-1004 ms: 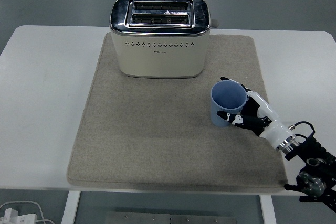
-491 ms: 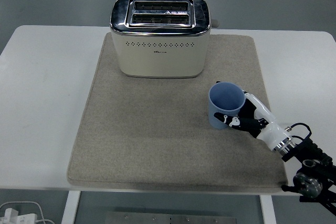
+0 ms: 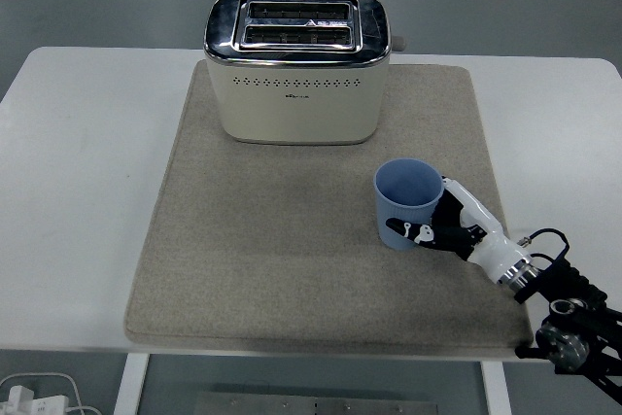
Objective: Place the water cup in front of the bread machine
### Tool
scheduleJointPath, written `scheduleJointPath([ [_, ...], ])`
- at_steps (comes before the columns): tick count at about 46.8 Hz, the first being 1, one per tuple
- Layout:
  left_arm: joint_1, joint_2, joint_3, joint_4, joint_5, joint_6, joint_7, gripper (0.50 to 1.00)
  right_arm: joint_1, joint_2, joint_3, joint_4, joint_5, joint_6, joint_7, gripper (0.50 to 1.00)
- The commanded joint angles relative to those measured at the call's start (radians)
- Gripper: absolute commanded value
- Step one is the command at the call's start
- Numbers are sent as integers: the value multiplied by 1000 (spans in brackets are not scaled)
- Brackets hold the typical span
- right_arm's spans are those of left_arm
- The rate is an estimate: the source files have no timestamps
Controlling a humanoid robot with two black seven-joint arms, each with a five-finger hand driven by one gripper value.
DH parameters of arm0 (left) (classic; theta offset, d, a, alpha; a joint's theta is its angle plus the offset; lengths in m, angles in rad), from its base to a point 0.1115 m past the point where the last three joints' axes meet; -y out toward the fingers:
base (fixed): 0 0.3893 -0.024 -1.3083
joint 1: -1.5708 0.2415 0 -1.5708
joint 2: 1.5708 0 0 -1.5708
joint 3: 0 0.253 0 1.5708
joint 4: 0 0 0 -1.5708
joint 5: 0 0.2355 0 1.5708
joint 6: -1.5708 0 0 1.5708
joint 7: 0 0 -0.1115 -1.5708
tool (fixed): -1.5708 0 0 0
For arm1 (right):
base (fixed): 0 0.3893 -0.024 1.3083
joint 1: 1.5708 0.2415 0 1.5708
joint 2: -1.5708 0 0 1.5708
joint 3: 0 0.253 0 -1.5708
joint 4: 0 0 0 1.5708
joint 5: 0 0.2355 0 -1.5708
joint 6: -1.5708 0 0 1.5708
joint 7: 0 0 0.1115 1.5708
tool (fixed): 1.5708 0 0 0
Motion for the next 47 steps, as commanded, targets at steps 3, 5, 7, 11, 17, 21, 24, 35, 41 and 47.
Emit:
scheduleJointPath([
  [3,0,0,1,0,0,0,0,1000,4,0,0,0,0,-1,0,500],
  [5,0,0,0,0,0,0,0,1000,6,0,3,0,2,-1,0,500],
  [7,0,0,0,0,0,0,0,1000,7,0,6,2,3,-3,0,500],
  [11,0,0,1,-2,0,0,0,1000,21,9,8,2,5,-7,0,500],
  [17,0,0,1,-2,0,0,0,1000,46,31,3,2,11,-14,0,500],
  [21,0,0,0,-2,0,0,0,1000,62,32,3,2,12,-29,0,500],
  [24,0,0,1,-2,0,0,0,1000,81,44,2,2,14,-34,0,500],
  [35,0,0,1,-2,0,0,0,1000,130,117,-26,-1,15,-72,-17,507],
  [41,0,0,1,-2,0,0,0,1000,161,164,-63,-21,17,-107,-17,509],
  [47,0,0,1,-2,0,0,0,1000,190,227,-80,-72,18,-126,-17,509],
])
